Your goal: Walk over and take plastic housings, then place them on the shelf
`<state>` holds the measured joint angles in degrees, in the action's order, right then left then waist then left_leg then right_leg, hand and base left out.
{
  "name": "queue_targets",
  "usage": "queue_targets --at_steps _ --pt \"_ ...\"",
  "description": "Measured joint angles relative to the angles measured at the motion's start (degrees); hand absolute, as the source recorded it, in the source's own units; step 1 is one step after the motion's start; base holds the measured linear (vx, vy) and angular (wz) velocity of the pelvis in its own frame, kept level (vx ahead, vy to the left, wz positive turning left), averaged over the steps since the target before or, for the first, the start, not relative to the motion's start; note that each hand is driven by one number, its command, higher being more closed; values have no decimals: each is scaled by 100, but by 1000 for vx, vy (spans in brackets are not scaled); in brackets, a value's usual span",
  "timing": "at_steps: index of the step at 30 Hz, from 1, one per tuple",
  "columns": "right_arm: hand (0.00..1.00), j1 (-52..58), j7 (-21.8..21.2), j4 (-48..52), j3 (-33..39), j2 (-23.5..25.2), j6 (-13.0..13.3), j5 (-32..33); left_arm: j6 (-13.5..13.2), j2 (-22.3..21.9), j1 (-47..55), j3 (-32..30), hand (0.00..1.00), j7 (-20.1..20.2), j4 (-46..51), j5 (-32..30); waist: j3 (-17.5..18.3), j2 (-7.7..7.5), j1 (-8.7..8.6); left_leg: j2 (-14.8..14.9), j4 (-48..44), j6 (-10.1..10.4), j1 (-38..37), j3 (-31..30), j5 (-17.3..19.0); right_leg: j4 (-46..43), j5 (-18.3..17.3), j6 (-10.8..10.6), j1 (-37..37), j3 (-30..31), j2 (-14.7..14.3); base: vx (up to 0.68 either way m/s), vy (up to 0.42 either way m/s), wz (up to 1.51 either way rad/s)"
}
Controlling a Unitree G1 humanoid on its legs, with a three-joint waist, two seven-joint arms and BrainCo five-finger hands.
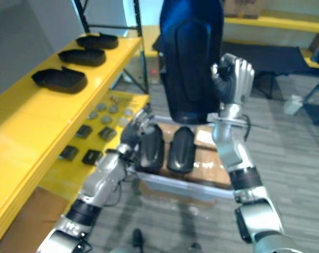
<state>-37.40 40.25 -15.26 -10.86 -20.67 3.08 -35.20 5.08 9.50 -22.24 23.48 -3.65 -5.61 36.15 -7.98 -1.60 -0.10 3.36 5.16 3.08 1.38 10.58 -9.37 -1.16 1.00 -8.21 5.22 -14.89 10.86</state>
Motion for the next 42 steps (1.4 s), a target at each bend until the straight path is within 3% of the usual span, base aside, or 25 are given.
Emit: queue_targets --at_steps 3,12,22,23,30,42 --pt "100 71 22 -196 -208 105 112 -2 5 -223 1 80 0 -44 -236 0 65 -81 48 9 0 -1 67 -90 -46 2 5 6 3 -114 -2 6 9 19" --pt "100 394 -7 -440 -683 417 246 12 -162 -130 137 263 0 -280 -484 -73 102 -126 96 2 0 -10 49 -205 -70 4 2 13 85 -193 -11 3 4 6" --pt "100 1052 -12 -665 -957 540 483 25 -539 -130 333 255 0 -563 -682 -116 180 -241 102 11 0 19 49 -200 -65 26 -5 23 84 -188 -15 0 0 0" --pt "100 1142 -16 -665 -968 575 600 25 -600 -130 345 256 100 -631 -683 -113 197 -267 101 11 0 20 52 -199 -64 29 -6 24 83 -184 -15 0 0 0" --pt "100 1282 114 -801 -1083 785 792 151 -853 -136 446 241 100 -747 -683 33 218 -299 97 11 -1 21 45 -189 -65 32 -25 57 83 -162 -15 0 0 0" --pt "100 1493 478 -805 -1327 1028 848 414 -958 -136 446 178 100 -877 -869 180 220 -301 92 12 -2 15 -11 -120 -56 24 -25 59 91 -80 -11 0 0 -2"
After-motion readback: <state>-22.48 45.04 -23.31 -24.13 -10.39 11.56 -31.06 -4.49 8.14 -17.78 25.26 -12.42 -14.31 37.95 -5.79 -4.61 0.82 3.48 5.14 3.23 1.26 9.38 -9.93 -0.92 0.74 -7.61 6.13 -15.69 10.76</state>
